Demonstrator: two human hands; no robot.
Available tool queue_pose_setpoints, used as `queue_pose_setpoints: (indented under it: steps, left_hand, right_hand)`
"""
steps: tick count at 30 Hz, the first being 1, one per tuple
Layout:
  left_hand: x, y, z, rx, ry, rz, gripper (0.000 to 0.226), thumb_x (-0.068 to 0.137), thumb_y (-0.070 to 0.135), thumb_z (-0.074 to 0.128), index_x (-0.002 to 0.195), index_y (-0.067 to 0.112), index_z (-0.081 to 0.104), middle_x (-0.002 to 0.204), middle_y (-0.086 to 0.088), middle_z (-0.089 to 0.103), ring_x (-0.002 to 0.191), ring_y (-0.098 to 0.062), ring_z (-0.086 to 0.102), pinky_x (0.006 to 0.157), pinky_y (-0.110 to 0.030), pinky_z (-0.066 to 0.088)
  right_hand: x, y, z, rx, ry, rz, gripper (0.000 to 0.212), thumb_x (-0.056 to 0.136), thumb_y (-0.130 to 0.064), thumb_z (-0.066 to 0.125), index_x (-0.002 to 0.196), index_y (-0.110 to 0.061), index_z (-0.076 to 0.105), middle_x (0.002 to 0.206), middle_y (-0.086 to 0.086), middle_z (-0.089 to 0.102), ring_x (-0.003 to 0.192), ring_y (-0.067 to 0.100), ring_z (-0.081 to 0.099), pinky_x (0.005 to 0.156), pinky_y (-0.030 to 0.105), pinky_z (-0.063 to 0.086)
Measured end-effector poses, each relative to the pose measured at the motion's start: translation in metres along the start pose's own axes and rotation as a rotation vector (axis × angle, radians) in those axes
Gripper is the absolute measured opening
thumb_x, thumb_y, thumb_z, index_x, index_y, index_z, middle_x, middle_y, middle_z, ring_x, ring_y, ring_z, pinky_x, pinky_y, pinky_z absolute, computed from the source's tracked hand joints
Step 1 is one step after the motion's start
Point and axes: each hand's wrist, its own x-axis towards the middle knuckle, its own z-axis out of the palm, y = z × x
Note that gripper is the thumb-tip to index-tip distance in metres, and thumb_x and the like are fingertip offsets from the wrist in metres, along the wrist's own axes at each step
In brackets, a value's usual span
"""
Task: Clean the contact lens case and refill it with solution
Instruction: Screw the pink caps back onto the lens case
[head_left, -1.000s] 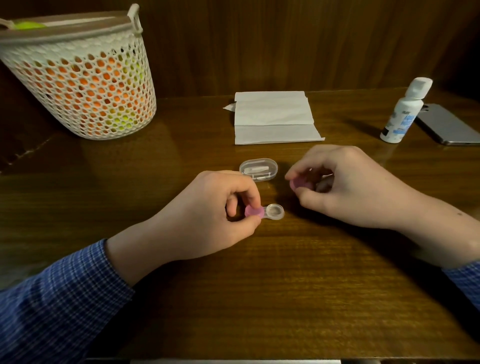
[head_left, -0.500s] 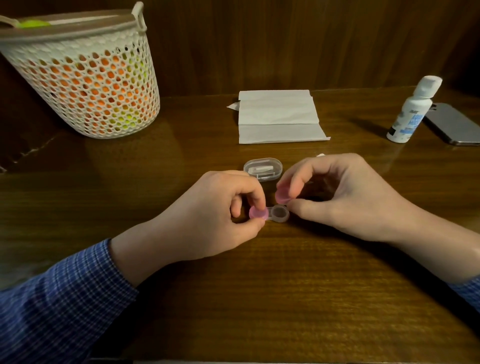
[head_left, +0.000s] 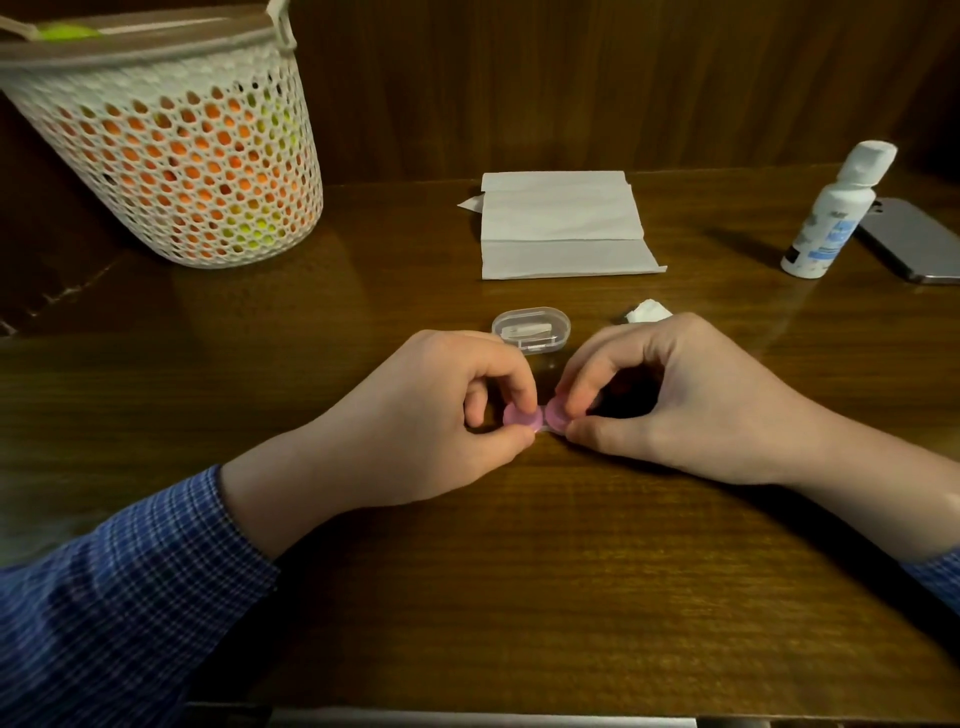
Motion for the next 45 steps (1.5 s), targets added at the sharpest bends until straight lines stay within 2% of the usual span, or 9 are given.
queue_pose_setpoints:
  steps: [4,10,15,21,26,32,39,41,45]
  left_hand:
    - [0.0003,-0.0001,0.0002,0.014,-0.007,-0.007,0.012,0.085,0.028,0.078,0.096,0.029,0.074,0.086,0.014,0.066,0.068,-0.018,0.062,0.053,-0.021,0.051]
    - [-0.0001,0.0,-0.0001,0.003,-0.003,0.004,0.012,0.085,0.028,0.077,0.097,0.027,0.075,0.086,0.014,0.066,0.069,-0.018,0.061,0.055,-0.02,0.05]
    - [-0.0007,0.0001,0.0001,0.014,0.004,-0.002,0.012,0.086,0.026,0.078,0.097,0.026,0.075,0.086,0.011,0.066,0.069,-0.02,0.062,0.056,-0.028,0.052]
    - [-0.0009,-0.0017,0.0,0.002,-0.002,-0.001,0.011,0.086,0.027,0.078,0.097,0.028,0.074,0.085,0.008,0.067,0.066,-0.021,0.062,0.055,-0.034,0.052]
    - [-0.0005,-0.0028,-0.0002,-0.011,-0.014,-0.018,0.011,0.087,0.029,0.078,0.097,0.029,0.074,0.083,0.005,0.069,0.065,-0.022,0.062,0.054,-0.038,0.053]
    - [-0.0008,-0.0024,-0.0004,-0.017,-0.013,-0.026,0.011,0.087,0.029,0.078,0.097,0.029,0.074,0.083,0.004,0.07,0.065,-0.022,0.063,0.055,-0.037,0.053]
    - [-0.0003,-0.0002,-0.0007,0.008,-0.007,-0.022,0.012,0.086,0.028,0.078,0.098,0.027,0.074,0.084,0.005,0.069,0.065,-0.022,0.062,0.056,-0.037,0.053]
    - [-0.0002,-0.0004,-0.0007,0.009,-0.005,-0.02,0.012,0.086,0.028,0.078,0.098,0.027,0.075,0.084,0.005,0.069,0.064,-0.022,0.062,0.056,-0.038,0.053]
    - [-0.0003,-0.001,-0.0003,-0.001,-0.007,-0.026,0.012,0.086,0.028,0.078,0.097,0.028,0.074,0.083,0.004,0.07,0.064,-0.022,0.062,0.055,-0.039,0.053]
  right_hand:
    - [-0.0009,0.0016,0.0008,-0.025,-0.01,-0.032,0.014,0.08,-0.022,0.085,0.088,-0.032,0.079,0.094,-0.013,0.074,0.09,0.011,0.07,0.081,0.026,0.059]
    - [-0.0012,0.001,0.001,-0.04,-0.022,-0.061,0.016,0.08,-0.02,0.085,0.089,-0.031,0.078,0.094,-0.012,0.073,0.09,0.011,0.07,0.081,0.027,0.059]
    - [-0.0006,-0.0032,0.0053,-0.097,0.039,-0.06,0.017,0.072,-0.042,0.082,0.084,-0.031,0.076,0.09,-0.011,0.072,0.088,0.009,0.069,0.081,0.036,0.059]
    - [-0.0011,-0.0022,0.0017,-0.095,-0.007,-0.066,0.016,0.079,-0.025,0.084,0.091,-0.032,0.078,0.093,-0.014,0.075,0.091,0.006,0.071,0.083,0.028,0.059]
    - [-0.0004,-0.0029,-0.0006,-0.086,-0.04,-0.07,0.019,0.082,-0.02,0.083,0.095,-0.032,0.079,0.096,-0.016,0.076,0.093,0.005,0.072,0.084,0.027,0.059]
    - [-0.001,-0.0028,-0.0007,-0.101,-0.041,-0.06,0.019,0.081,-0.023,0.083,0.095,-0.034,0.078,0.096,-0.017,0.076,0.093,0.004,0.071,0.084,0.027,0.06]
    - [-0.0007,-0.0051,0.0082,-0.165,0.069,-0.075,0.019,0.072,-0.045,0.08,0.086,-0.033,0.076,0.09,-0.015,0.071,0.088,0.006,0.068,0.077,0.033,0.059]
    - [-0.0011,-0.0053,0.0077,-0.173,0.058,-0.093,0.02,0.073,-0.044,0.079,0.088,-0.031,0.076,0.095,-0.015,0.072,0.093,0.006,0.068,0.08,0.032,0.059]
    - [-0.0014,-0.0029,0.0031,-0.156,-0.01,-0.11,0.013,0.081,-0.03,0.08,0.093,-0.03,0.078,0.097,-0.015,0.075,0.095,0.004,0.071,0.084,0.029,0.06]
